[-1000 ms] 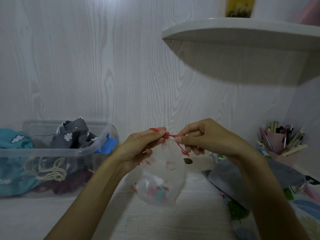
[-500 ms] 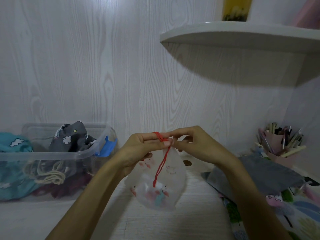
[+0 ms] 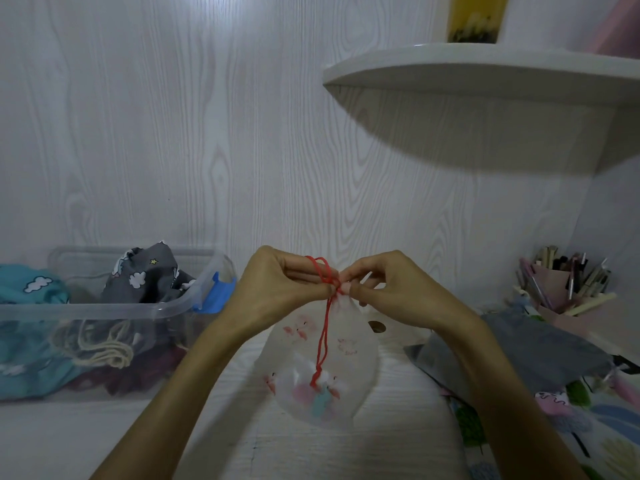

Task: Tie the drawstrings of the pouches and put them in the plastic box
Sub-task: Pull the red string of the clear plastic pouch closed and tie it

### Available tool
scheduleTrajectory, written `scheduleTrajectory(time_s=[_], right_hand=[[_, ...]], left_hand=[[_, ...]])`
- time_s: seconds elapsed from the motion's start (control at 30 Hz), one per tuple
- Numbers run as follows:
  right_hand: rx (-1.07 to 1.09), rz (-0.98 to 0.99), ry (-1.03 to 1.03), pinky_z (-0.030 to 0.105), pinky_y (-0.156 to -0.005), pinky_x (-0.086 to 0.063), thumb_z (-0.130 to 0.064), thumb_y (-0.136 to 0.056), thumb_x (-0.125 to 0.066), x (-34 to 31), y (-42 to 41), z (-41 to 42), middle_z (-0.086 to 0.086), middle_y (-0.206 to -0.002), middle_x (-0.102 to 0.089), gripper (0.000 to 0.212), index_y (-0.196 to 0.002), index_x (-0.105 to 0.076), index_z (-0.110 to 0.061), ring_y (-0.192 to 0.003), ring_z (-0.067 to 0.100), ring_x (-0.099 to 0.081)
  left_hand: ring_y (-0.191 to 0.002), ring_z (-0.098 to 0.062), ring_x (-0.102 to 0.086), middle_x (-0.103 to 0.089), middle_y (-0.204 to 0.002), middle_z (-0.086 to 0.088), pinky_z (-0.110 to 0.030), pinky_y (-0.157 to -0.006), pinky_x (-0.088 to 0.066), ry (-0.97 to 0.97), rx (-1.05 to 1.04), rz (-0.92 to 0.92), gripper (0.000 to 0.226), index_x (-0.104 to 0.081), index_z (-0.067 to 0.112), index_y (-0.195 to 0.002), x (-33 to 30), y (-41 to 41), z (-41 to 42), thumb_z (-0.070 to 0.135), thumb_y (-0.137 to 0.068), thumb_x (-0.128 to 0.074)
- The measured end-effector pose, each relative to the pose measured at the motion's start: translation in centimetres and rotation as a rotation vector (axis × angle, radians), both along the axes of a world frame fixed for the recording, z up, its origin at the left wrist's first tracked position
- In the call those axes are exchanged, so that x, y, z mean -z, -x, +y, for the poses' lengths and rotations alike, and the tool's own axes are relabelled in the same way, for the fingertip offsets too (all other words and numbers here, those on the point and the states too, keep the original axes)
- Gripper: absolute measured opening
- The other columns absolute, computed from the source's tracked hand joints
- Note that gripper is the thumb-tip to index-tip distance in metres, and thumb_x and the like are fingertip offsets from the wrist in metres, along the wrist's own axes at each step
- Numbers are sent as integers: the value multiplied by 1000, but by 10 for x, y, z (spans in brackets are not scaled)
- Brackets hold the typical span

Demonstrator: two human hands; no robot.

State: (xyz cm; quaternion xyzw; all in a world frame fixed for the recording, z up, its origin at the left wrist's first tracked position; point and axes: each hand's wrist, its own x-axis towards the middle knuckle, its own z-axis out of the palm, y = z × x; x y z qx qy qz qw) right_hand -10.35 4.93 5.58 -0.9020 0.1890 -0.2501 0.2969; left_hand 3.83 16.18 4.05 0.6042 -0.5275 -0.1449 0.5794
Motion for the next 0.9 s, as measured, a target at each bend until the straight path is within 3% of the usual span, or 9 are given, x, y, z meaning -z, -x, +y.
scheduleTrajectory(time_s=[0.17, 0.23, 0.3, 0.43, 0.53, 0.63, 0.77, 0.9], right_hand=[[-26, 51, -24, 44, -76, -55, -27, -86, -65, 1, -1, 0, -1, -88, -72, 6, -87, -70, -29, -85, 36, -65], [-39, 78, -20, 30, -75, -55, -26, -88, -63, 1, -2, 1, -5, -89, -71, 7, -91, -70, -28, -84, 28, -66], [-51, 94, -34, 18, -71, -50, -25, -90, -61, 1, -3, 2, -9, -91, -68, 10, -94, -69, -25, -78, 18, -64], [-55, 49, -126, 11, -65, -45, -25, -92, -58, 3, -6, 4, -15, -78, -63, 13, -97, -69, -23, -64, -1, -55], [-26, -11, -196, 12, -61, -40, -26, -92, -57, 5, -9, 3, -13, -65, -60, 15, -96, -71, -23, -59, -3, -53], [5, -101, -363, 17, -58, -42, -24, -91, -58, 4, -11, 2, -4, -72, -65, 16, -93, -73, -19, -61, 3, -58], [27, -158, -494, 16, -54, -44, -22, -89, -62, 5, -9, 0, -2, -76, -68, 9, -94, -69, -19, -59, 4, -61], [-129, -113, -459, 17, -54, -40, -18, -89, -61, 7, -7, 0, -9, -76, -66, 17, -101, -72, -23, -60, 4, -54]], left_hand=[[-73, -11, -73, -76, -76, -1, -29, -77, -59, -11, -109, -49, 19, -76, 18, -82, 2, -1, -2, 10, -67, -82], [-72, -11, -73, -75, -75, -1, -31, -77, -59, -21, -125, -64, 18, -76, 18, -82, 3, -2, -3, 10, -67, -82], [-72, -10, -72, -75, -76, 1, -32, -76, -60, -25, -170, -106, 16, -76, 19, -82, 5, -3, -4, 14, -67, -82], [-66, -4, -69, -73, -75, 11, -33, -67, -60, 62, -300, -209, 11, -76, 26, -78, 9, -3, -8, 22, -68, -81], [-66, -2, -68, -73, -74, 13, -35, -65, -60, 184, -361, -251, 11, -75, 28, -79, 14, -2, -10, 25, -70, -80], [-64, -4, -67, -71, -71, 16, -35, -62, -59, 276, -373, -224, 14, -71, 37, -74, 18, -5, -11, 28, -70, -81], [-72, -5, -67, -70, -74, 17, -26, -60, -56, 339, -316, -265, 11, -71, 32, -74, 18, -6, -9, 32, -68, -79], [-78, -8, -63, -63, -86, 17, -16, -53, -47, 422, -250, -404, 15, -66, 31, -71, 14, -6, -7, 28, -67, -81]])
